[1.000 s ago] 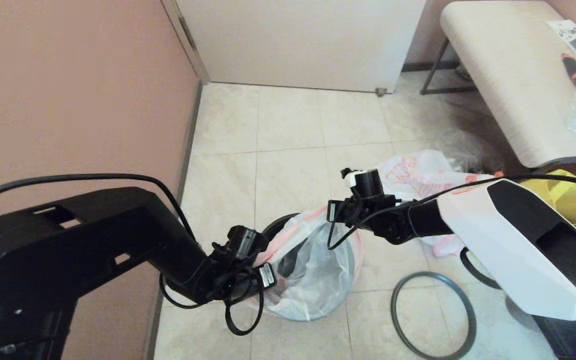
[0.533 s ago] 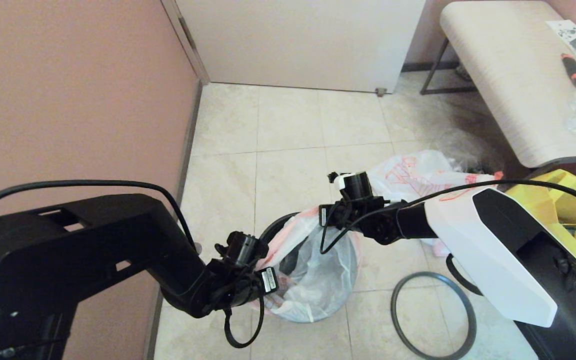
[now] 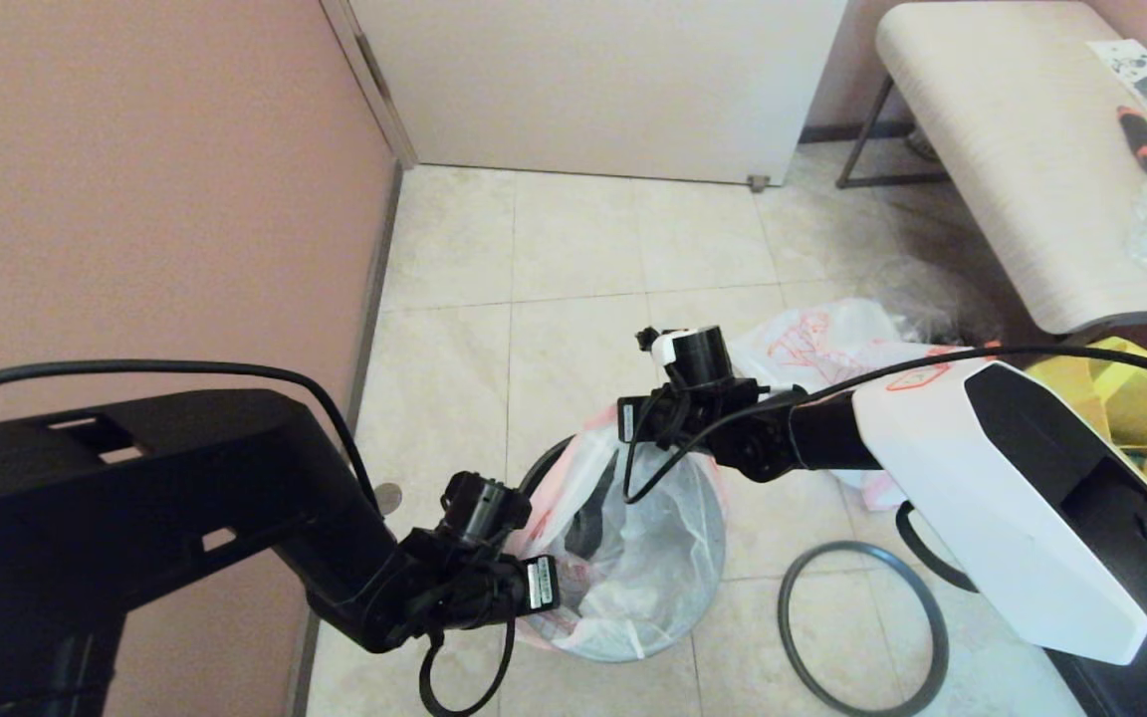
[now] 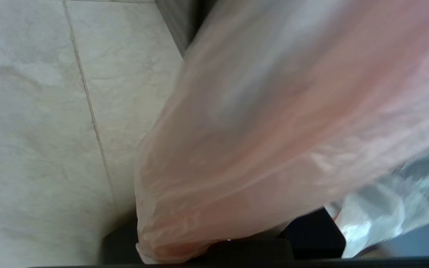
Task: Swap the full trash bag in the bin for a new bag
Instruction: Put the new garbage bag on the trash can
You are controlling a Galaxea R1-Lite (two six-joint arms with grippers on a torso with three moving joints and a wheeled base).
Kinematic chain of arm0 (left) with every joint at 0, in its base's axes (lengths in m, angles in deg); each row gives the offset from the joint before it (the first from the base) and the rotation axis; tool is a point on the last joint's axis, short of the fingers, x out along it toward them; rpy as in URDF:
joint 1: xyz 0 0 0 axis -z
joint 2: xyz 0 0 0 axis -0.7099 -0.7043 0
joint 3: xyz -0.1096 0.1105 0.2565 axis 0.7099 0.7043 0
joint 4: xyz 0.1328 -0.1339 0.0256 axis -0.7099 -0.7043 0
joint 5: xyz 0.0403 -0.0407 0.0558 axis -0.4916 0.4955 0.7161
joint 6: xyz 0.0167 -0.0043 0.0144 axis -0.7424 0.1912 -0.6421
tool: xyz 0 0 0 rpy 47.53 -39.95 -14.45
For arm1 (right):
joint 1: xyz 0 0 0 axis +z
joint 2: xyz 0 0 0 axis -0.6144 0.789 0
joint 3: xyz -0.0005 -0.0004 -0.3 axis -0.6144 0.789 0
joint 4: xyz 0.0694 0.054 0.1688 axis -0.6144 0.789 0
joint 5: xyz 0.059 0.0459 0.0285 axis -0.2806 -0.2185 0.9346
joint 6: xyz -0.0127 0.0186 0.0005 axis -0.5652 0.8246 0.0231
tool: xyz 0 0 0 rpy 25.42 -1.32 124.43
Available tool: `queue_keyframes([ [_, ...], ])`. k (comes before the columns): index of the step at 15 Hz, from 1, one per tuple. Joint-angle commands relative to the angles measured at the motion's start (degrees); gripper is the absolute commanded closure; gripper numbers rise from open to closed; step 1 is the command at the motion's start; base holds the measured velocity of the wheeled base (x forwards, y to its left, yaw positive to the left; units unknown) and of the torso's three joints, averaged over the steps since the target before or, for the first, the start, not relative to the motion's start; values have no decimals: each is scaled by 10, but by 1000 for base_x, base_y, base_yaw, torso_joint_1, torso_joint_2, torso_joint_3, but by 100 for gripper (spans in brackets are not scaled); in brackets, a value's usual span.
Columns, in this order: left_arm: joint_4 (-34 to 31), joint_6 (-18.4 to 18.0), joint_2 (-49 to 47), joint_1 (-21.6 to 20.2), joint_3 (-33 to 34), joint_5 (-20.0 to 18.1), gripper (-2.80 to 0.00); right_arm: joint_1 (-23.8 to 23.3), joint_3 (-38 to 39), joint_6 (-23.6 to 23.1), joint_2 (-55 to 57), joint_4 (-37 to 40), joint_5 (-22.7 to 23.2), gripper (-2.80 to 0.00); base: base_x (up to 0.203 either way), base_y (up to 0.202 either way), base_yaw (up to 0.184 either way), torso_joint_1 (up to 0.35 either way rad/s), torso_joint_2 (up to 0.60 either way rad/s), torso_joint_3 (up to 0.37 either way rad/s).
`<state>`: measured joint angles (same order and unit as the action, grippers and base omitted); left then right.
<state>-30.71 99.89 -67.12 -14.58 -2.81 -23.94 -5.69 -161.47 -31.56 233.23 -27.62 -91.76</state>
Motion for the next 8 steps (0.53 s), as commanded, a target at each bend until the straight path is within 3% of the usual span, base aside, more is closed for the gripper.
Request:
queue_keyframes([
  [1, 1, -2, 5, 3, 8, -1, 0, 1, 1, -7, -6, -4, -1, 0, 0, 0, 0, 0, 0, 0],
  [4, 1, -27, -1, 12, 17, -1, 0, 0, 39, -6, -23, -1, 14, 0, 0, 0, 0, 0, 0, 0],
  [6, 2, -28, -3, 13, 17, -1, 0, 3, 85, -8, -52, 13, 55, 0, 0, 0, 0, 0, 0, 0],
  [8, 1, -29, -2, 13, 20, -1, 0, 9, 91, -13, -56, 42, 65, 0, 0, 0, 0, 0, 0, 0],
])
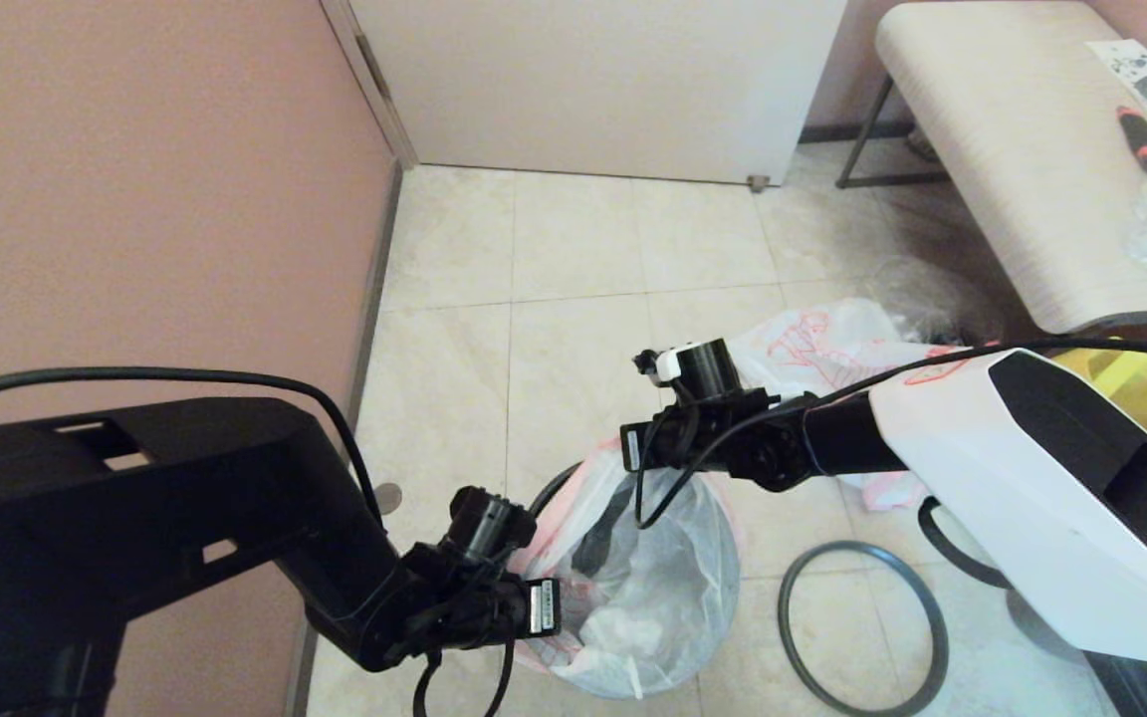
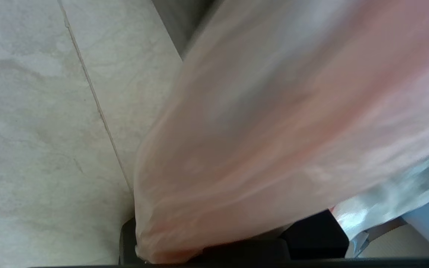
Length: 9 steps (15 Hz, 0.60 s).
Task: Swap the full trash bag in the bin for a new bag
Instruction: Put the new garbage bag on the trash can
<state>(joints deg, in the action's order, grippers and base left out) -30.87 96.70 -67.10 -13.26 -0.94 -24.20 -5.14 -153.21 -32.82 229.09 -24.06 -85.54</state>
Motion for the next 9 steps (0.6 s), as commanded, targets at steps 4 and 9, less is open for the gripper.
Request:
queue_keyframes([
  [4, 4, -26, 8, 5, 20, -17, 0, 13, 10, 0, -45, 12, 5, 0, 0, 0, 0, 0, 0, 0],
  [9, 9, -28, 27, 5, 40, -51, 0, 25, 9, -12, -34, 17, 18, 0, 0, 0, 0, 0, 0, 0],
])
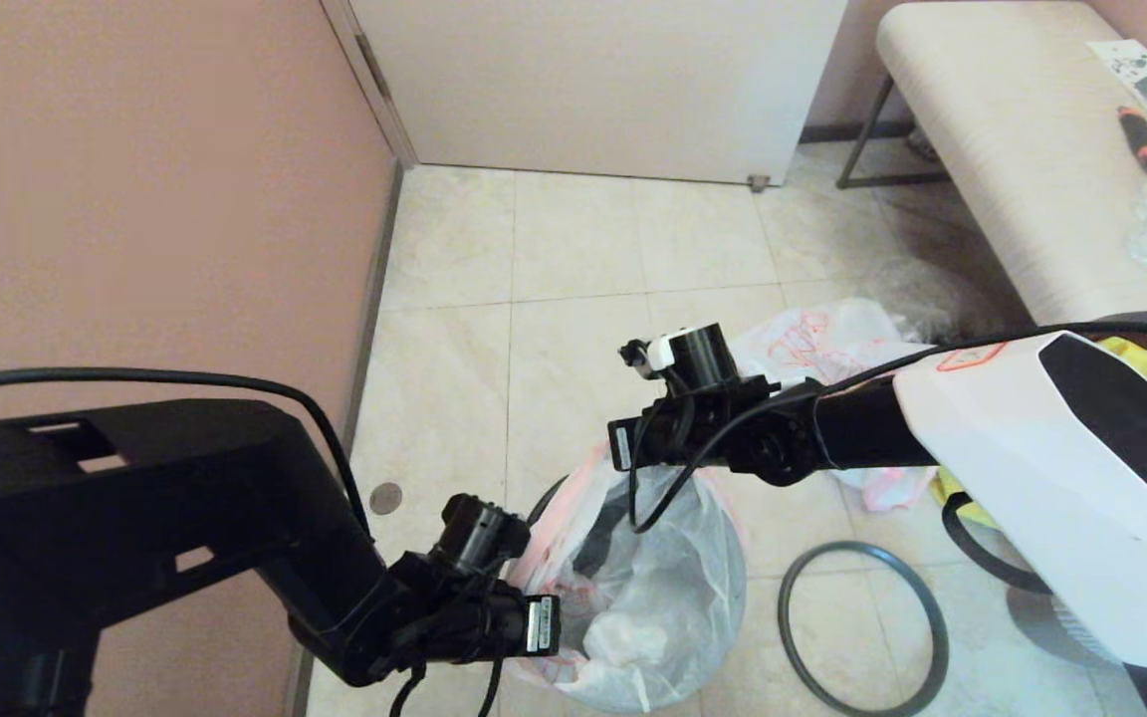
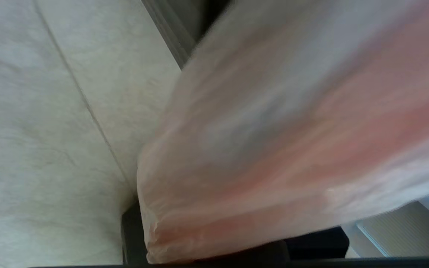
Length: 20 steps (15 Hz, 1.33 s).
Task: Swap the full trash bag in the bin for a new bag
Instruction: Put the new garbage bag on the trash can
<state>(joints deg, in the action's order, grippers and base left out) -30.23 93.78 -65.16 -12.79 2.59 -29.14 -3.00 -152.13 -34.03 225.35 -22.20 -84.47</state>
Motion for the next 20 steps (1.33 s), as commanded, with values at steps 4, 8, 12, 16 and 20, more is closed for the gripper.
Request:
queue_keyframes([
  [4, 33, -30, 10, 0, 25, -14, 0, 14, -4, -17, 8, -2, 34, 0, 0, 0, 0, 0, 0, 0],
  [8, 41, -31, 15, 2, 37, -17, 0, 14, 7, -42, -8, 42, 71, 0, 0, 0, 0, 0, 0, 0],
  [12, 149, -73, -1, 1, 87, -41, 0, 0, 11, -96, -55, 182, 124, 0, 0, 0, 0, 0, 0, 0],
  [16, 151, -78, -3, 3, 90, -37, 0, -17, 24, -147, -80, 234, 124, 0, 0, 0, 0, 0, 0, 0],
  [20, 151, -80, -3, 4, 92, -37, 0, -13, 25, -144, -84, 205, 172, 0, 0, 0, 0, 0, 0, 0],
])
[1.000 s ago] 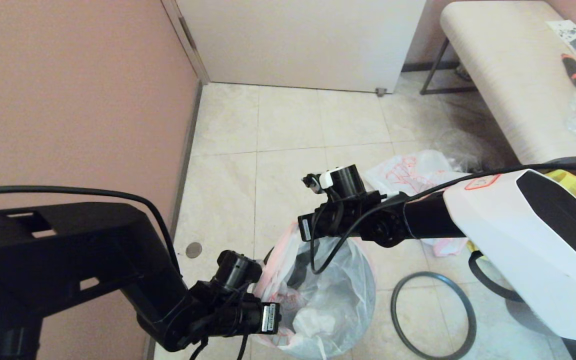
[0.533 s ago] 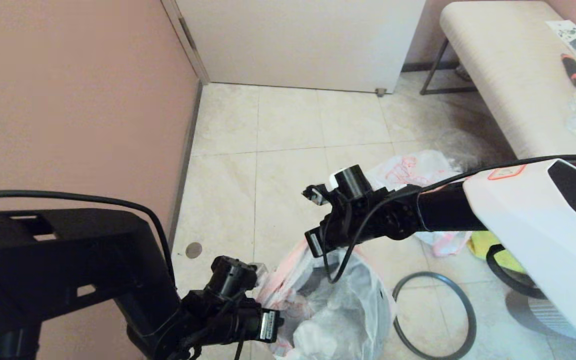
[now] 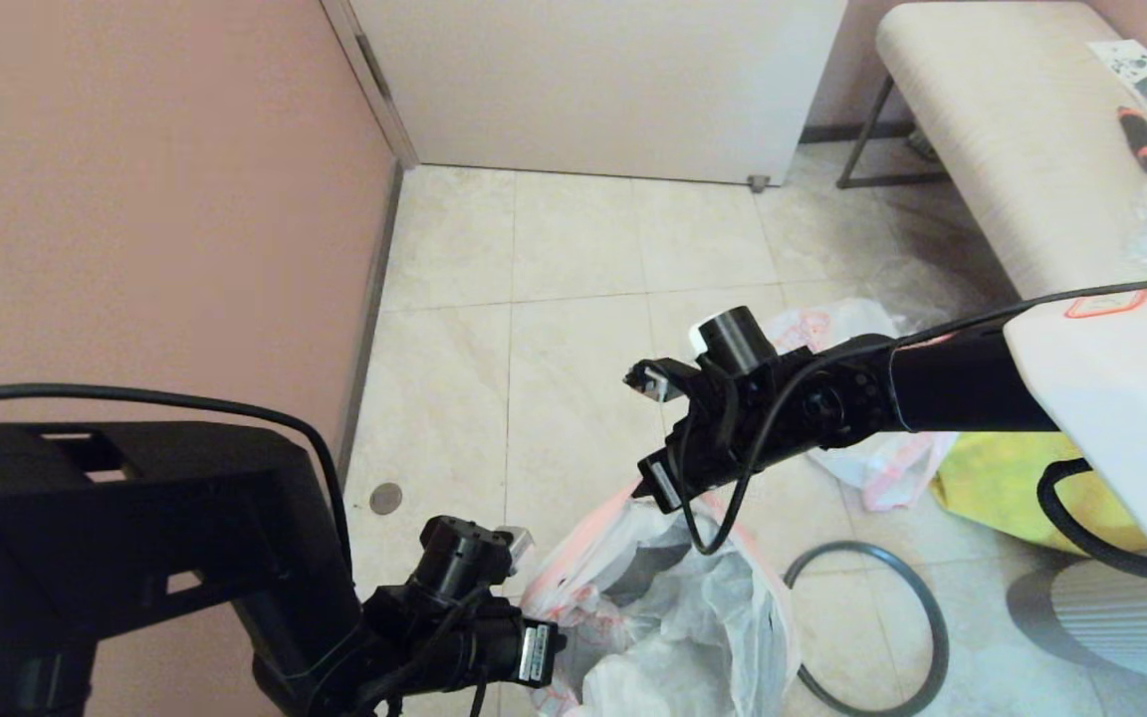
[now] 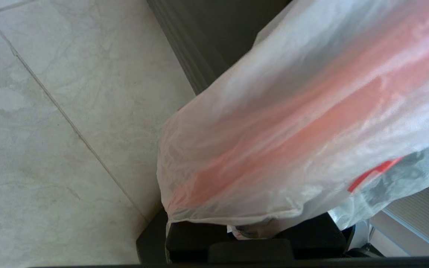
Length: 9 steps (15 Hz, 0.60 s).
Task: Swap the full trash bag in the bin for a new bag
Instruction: Put the new garbage bag on the trash can
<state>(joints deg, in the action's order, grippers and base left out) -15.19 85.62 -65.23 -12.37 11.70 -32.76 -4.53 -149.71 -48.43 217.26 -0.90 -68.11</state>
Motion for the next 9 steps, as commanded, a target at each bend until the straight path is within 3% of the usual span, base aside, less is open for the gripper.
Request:
queue_keyframes([
  [1, 1, 1, -2, 0, 2, -1, 0, 5, 1, 0, 4, -14, 9, 0, 0, 0, 0, 0, 0, 0],
  [6, 3, -10, -2, 0, 6, -1, 0, 11, 0, 1, 42, -88, 9, 0, 0, 0, 0, 0, 0, 0],
  [9, 3, -10, 0, 5, 11, -2, 0, 9, -2, 1, 68, -150, 37, 0, 0, 0, 0, 0, 0, 0],
])
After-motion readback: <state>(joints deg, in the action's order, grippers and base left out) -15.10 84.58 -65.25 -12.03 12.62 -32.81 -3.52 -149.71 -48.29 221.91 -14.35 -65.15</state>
